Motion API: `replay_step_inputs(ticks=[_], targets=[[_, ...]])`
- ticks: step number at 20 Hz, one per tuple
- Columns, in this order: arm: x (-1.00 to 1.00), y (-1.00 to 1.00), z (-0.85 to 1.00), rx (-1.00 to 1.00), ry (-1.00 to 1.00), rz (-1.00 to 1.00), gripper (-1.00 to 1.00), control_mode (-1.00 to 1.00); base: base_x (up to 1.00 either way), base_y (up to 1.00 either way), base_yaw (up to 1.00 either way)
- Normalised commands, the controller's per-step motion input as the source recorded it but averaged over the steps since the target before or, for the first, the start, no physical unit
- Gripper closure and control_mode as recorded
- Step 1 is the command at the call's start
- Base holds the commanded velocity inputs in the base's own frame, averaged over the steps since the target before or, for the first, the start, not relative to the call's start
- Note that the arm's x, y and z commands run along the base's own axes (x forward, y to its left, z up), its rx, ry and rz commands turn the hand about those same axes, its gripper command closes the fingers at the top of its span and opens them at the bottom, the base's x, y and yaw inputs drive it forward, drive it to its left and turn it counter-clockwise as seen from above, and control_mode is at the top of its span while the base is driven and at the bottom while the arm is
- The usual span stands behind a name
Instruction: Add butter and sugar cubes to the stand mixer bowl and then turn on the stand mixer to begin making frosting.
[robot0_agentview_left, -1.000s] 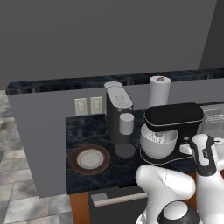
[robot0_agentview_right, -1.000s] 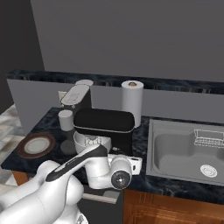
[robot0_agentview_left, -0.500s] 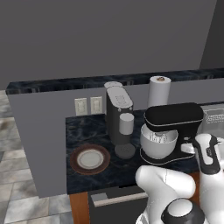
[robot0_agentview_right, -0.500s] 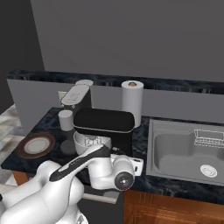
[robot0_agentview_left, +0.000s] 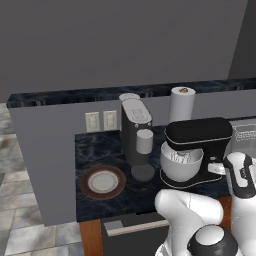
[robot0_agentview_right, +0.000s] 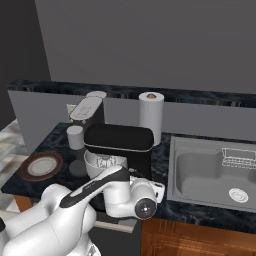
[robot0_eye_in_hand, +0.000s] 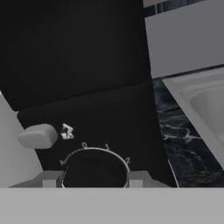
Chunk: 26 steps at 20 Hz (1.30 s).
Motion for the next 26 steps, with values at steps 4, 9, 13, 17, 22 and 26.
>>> replay_step_inputs(ticks=[4,9,13,17,22,26], targets=[[0.0,0.0,0.0,0.07,0.0,-0.03,1.0,-1.0,0.0,0.0,0.0],[0.0,0.0,0.0,0.07,0.0,-0.03,1.0,-1.0,0.0,0.0,0.0],[-0.01,-0.01,0.0,0.09,0.0,-0.03,1.0,-1.0,0.0,0.0,0.0],[0.0,0.0,0.0,0.09,0.0,-0.04,1.0,-1.0,0.0,0.0,0.0],[-0.02,-0.04,0.0,0.11,0.0,-0.03,1.0,-1.0,0.0,0.0,0.0],[0.0,-0.06,0.0,0.11,0.0,-0.02,1.0,-1.0,0.0,0.0,0.0]])
